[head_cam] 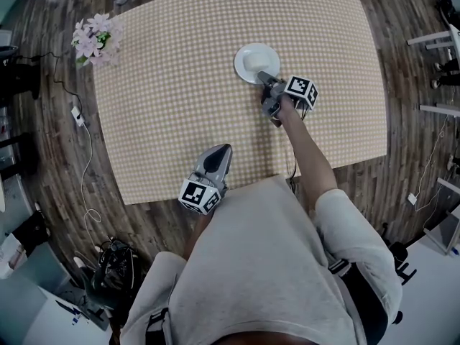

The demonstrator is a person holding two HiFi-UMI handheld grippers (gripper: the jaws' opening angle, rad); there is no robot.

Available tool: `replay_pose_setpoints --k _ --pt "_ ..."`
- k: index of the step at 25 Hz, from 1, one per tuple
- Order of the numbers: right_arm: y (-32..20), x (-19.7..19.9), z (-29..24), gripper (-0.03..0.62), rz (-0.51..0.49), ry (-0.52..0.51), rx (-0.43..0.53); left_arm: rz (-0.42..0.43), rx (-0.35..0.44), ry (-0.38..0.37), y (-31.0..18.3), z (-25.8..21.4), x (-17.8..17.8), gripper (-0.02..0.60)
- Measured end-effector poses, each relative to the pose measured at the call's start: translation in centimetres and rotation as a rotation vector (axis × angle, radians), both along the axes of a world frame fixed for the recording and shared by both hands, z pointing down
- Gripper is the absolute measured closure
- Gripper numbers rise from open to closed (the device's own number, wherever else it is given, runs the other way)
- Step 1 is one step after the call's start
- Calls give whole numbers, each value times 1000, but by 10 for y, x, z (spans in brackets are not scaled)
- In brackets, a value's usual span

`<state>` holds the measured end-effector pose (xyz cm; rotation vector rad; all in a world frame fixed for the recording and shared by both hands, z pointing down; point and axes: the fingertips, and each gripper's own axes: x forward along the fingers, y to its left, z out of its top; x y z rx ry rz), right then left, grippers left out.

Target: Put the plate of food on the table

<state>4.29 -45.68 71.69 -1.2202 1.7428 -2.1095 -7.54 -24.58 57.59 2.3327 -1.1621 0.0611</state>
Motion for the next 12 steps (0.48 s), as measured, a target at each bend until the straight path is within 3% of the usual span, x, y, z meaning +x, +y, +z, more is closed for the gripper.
replay_pose_setpoints --k 8,12 --pt "8 -10 -9 492 -294 266 183 13 -5 13 2 -1 1 572" --pt "14 -6 -7 467 -442 465 255 21 -10 27 2 -1 2 573"
